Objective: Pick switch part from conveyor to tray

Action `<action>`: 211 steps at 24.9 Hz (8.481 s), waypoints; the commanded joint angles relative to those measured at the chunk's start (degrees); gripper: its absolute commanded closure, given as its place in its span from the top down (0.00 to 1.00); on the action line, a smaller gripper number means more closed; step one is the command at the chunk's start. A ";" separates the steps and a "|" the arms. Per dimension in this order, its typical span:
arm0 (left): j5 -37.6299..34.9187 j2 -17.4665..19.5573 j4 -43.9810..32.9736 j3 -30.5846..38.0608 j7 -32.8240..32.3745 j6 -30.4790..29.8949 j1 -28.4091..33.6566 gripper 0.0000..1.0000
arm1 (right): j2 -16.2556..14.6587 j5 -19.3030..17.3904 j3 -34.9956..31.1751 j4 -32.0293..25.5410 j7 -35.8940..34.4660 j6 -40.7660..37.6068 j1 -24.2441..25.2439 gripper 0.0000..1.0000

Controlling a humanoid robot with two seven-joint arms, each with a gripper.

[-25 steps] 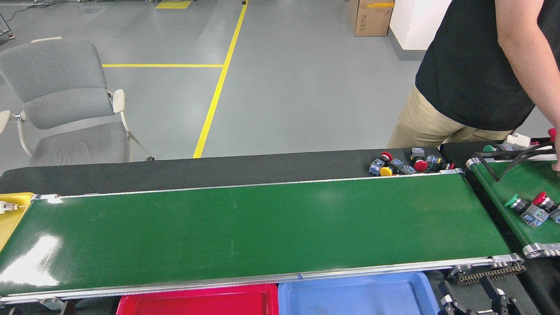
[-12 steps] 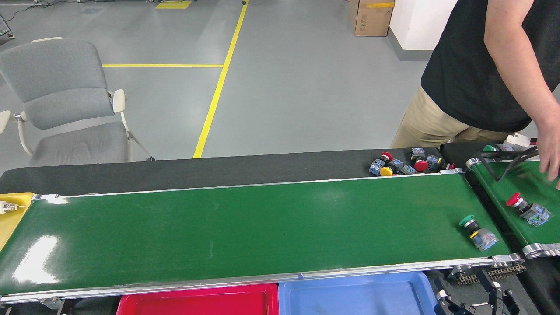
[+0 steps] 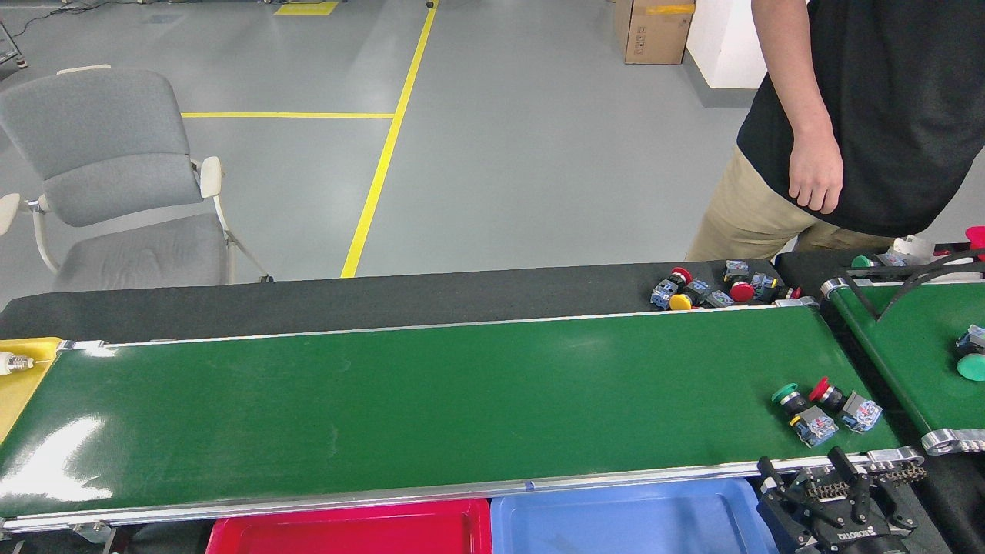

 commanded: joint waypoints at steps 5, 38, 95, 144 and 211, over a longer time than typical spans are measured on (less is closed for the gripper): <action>0.06 -0.02 -0.77 -0.23 0.23 -0.18 -0.31 1.00 | -0.64 0.01 0.48 4.12 0.68 0.03 -3.55 0.99; -0.29 -2.49 -3.05 -0.58 0.14 -0.36 -0.93 1.00 | 2.79 -0.43 44.42 2.80 0.86 -14.74 -18.05 0.29; -2.93 -1.96 -2.61 -2.25 -0.21 -0.01 -0.31 1.00 | 6.12 7.92 36.95 0.52 6.31 12.16 -10.14 0.03; -5.48 -1.78 -2.61 -6.21 -0.21 -1.50 -5.41 1.00 | 8.32 9.94 40.38 10.63 -0.55 37.30 -14.54 0.23; -6.18 5.34 37.90 -40.57 -6.98 11.51 -42.68 0.24 | 6.39 8.01 39.33 20.29 -4.86 34.66 -22.36 0.11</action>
